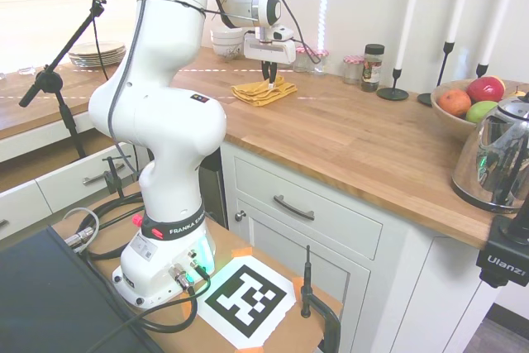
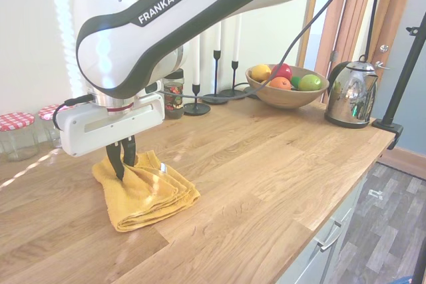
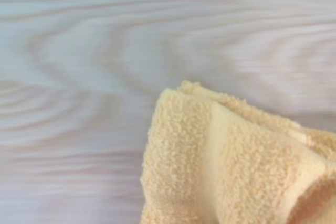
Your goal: Wipe the counter
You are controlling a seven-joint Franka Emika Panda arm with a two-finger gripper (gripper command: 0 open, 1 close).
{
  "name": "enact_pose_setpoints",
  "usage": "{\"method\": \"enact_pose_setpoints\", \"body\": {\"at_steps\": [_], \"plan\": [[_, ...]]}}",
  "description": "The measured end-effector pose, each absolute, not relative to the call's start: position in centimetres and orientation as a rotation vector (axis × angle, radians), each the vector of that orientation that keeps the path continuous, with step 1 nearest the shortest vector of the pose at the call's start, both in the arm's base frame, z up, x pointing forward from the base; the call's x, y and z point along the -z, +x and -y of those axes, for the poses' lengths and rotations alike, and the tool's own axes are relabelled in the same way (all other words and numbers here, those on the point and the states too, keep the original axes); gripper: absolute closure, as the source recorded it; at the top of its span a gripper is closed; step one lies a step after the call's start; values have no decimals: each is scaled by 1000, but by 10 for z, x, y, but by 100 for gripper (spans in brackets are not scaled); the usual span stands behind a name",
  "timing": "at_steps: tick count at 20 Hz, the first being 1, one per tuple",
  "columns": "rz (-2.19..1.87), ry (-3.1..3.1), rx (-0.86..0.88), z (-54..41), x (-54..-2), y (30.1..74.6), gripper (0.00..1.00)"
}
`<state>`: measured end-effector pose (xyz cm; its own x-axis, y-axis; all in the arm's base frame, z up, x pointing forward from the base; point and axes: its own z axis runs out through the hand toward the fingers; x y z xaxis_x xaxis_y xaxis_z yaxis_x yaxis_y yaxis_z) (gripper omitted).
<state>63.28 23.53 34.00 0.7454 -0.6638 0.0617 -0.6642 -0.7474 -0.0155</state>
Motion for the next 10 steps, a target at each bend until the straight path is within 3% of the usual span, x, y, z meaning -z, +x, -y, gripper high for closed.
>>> {"method": "enact_pose_setpoints", "body": {"at_steps": [10], "plan": [[1185,2934,-75,-163,-340,646,100]]}}
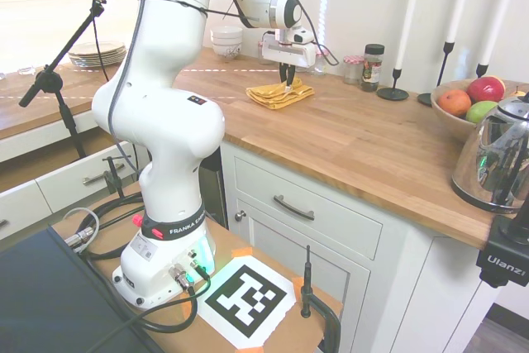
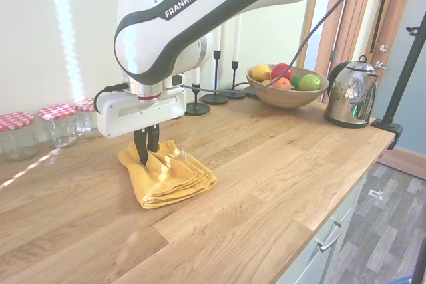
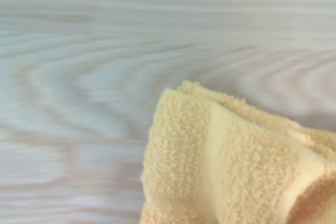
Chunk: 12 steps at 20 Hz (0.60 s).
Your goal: Wipe the counter
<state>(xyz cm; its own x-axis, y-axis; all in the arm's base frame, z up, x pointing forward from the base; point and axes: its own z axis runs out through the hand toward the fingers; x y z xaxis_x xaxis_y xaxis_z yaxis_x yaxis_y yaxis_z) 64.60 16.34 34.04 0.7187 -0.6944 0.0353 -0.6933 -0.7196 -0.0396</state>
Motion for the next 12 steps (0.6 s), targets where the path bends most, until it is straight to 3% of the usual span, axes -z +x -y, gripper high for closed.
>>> {"method": "enact_pose_setpoints", "body": {"at_steps": [12], "plan": [[-1227,-2829,48,-58,-341,647,100]]}}
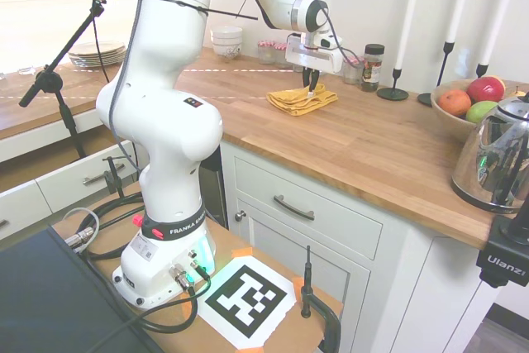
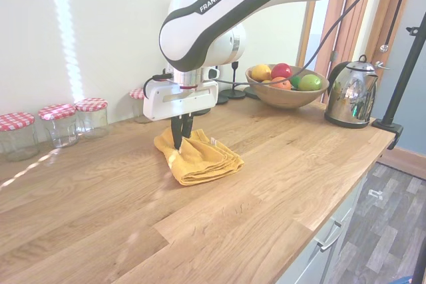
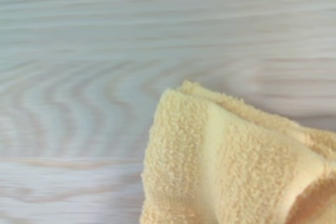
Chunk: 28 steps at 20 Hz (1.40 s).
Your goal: Wipe the counter
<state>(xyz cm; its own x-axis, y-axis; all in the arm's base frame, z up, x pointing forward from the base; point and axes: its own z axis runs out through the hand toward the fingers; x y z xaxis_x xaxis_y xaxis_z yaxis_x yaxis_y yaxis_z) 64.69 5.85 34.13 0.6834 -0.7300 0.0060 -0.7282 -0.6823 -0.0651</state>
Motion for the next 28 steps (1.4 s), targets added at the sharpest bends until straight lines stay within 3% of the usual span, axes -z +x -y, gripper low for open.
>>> {"method": "enact_pose_setpoints", "body": {"at_steps": [28], "plan": [[-1322,-2720,32,179,-349,611,100]]}}
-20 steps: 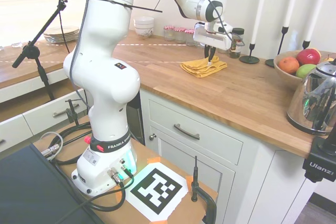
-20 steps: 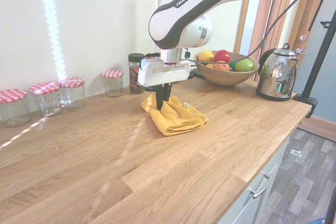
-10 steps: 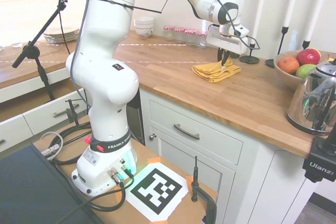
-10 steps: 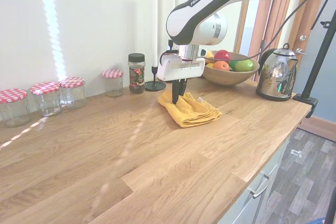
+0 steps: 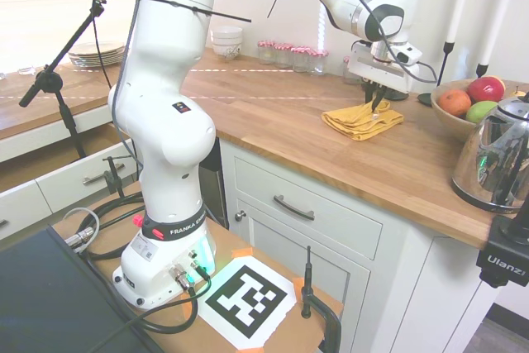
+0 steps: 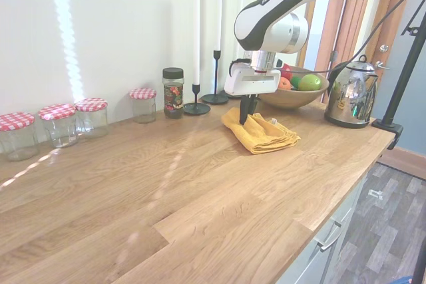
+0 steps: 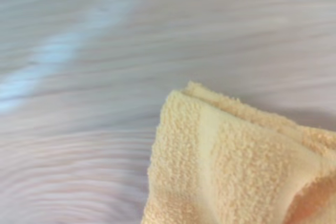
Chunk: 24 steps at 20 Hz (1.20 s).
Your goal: Wipe the counter
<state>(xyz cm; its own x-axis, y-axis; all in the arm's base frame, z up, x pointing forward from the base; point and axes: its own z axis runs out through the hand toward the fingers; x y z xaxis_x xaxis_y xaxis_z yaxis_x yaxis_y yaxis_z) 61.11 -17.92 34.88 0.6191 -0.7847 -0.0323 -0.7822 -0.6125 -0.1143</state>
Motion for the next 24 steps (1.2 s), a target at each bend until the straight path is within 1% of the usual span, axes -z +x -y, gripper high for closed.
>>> {"method": "enact_pose_setpoints", "body": {"at_steps": [7,13,18,24], "plan": [[-1349,-2696,22,216,-342,599,100],[-1352,-2691,19,223,-340,596,100],[-1338,-2697,16,217,-340,598,100],[-1279,-2725,18,176,-337,611,100]]}}
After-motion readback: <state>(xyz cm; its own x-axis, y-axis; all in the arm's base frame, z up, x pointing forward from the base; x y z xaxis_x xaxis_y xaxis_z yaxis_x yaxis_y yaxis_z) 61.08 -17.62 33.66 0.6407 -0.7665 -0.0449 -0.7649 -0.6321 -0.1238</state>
